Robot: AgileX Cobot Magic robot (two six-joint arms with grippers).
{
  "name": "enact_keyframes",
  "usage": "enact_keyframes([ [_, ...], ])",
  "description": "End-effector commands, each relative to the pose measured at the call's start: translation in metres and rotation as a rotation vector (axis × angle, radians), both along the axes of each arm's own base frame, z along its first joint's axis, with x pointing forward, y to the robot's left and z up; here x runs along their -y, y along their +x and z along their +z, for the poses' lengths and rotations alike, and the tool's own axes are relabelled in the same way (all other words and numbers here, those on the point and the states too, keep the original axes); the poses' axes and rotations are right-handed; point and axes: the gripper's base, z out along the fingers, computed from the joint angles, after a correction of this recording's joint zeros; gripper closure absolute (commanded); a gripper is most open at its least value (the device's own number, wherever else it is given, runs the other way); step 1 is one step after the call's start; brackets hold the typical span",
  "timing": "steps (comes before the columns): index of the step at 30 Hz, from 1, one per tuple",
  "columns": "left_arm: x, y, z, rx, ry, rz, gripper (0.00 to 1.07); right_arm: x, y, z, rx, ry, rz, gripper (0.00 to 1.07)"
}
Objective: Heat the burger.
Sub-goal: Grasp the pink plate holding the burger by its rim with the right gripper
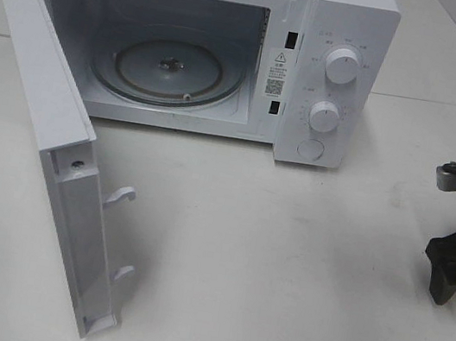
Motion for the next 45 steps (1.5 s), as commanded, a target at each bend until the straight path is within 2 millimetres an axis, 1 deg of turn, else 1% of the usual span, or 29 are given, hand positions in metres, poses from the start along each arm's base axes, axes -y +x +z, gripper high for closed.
enact_keyframes([
  [1,0.0,-0.002,0.0,0.02,-0.004,-0.002,0.03,0.007,0.003,-0.001,0.019,-0.009,-0.021,0.16],
  [3,0.0,-0.002,0.0,0.02,-0.004,-0.002,0.03,0.013,0.003,-0.001,0.029,-0.007,-0.04,0.17],
  [9,0.0,-0.002,0.0,0.02,-0.004,-0.002,0.03,0.013,0.003,-0.006,0.012,-0.006,-0.043,0.18],
  [11,0.0,-0.002,0.0,0.02,-0.004,-0.002,0.03,0.013,0.003,-0.012,-0.008,-0.003,-0.051,0.19],
  [14,0.0,-0.002,0.0,0.02,-0.004,-0.002,0.03,0.013,0.003,-0.012,-0.004,-0.003,-0.053,0.2],
  [15,0.0,-0.002,0.0,0.02,-0.004,-0.002,0.03,0.013,0.004,-0.012,-0.001,-0.004,-0.066,0.24],
  [16,0.0,-0.002,0.0,0.02,-0.004,-0.002,0.03,0.013,0.004,-0.012,0.0,-0.007,-0.07,0.3],
  [17,0.0,-0.002,0.0,0.02,-0.004,-0.002,0.03,0.013,0.004,-0.012,0.0,-0.007,-0.07,0.3],
  [18,0.0,-0.002,0.0,0.02,-0.004,-0.002,0.03,0.013,0.004,-0.012,0.001,-0.009,-0.075,0.34],
  [19,0.0,-0.002,0.0,0.02,-0.004,-0.002,0.03,0.014,0.004,-0.012,0.002,-0.011,-0.087,0.46],
  [20,0.0,-0.002,0.0,0.02,-0.004,-0.002,0.03,0.014,0.004,-0.012,0.002,-0.011,-0.087,0.46],
  [21,0.0,-0.002,0.0,0.02,-0.004,-0.002,0.03,0.014,0.004,-0.012,0.003,-0.011,-0.091,0.6],
  [22,0.0,-0.002,0.0,0.02,-0.004,-0.002,0.03,0.014,0.004,-0.012,0.003,-0.011,-0.091,0.6],
  [23,0.0,-0.002,0.0,0.02,-0.004,-0.002,0.03,0.014,0.004,-0.013,0.0,-0.011,-0.091,0.67],
  [24,0.0,-0.002,0.0,0.02,-0.004,-0.002,0.03,0.013,0.003,-0.014,-0.011,-0.01,-0.108,0.83],
  [25,0.0,-0.002,0.0,0.02,-0.004,-0.002,0.03,0.013,0.003,-0.014,-0.011,-0.01,-0.108,0.83],
  [26,0.0,-0.002,0.0,0.02,-0.004,-0.002,0.03,0.013,0.003,-0.014,-0.013,-0.01,-0.116,0.97],
  [27,0.0,-0.002,0.0,0.02,-0.004,-0.002,0.03,0.013,0.003,-0.014,-0.013,-0.01,-0.116,0.97],
  [28,0.0,-0.002,0.0,0.02,-0.004,-0.002,0.03,0.013,0.002,-0.014,-0.016,-0.011,-0.116,1.04],
  [29,0.0,-0.002,0.0,0.02,-0.004,-0.002,0.03,0.013,0.002,-0.014,-0.015,-0.011,-0.119,1.07],
  [38,0.0,-0.002,0.0,0.02,-0.004,-0.002,0.03,0.013,0.002,-0.014,-0.015,-0.016,-0.168,1.07],
  [39,0.0,-0.002,0.0,0.02,-0.004,-0.002,0.03,0.008,0.001,-0.013,-0.019,-0.029,-0.156,1.07],
  [45,0.0,-0.002,0.0,0.02,-0.004,-0.002,0.03,-0.002,0.001,-0.012,-0.022,-0.091,-0.13,1.07],
])
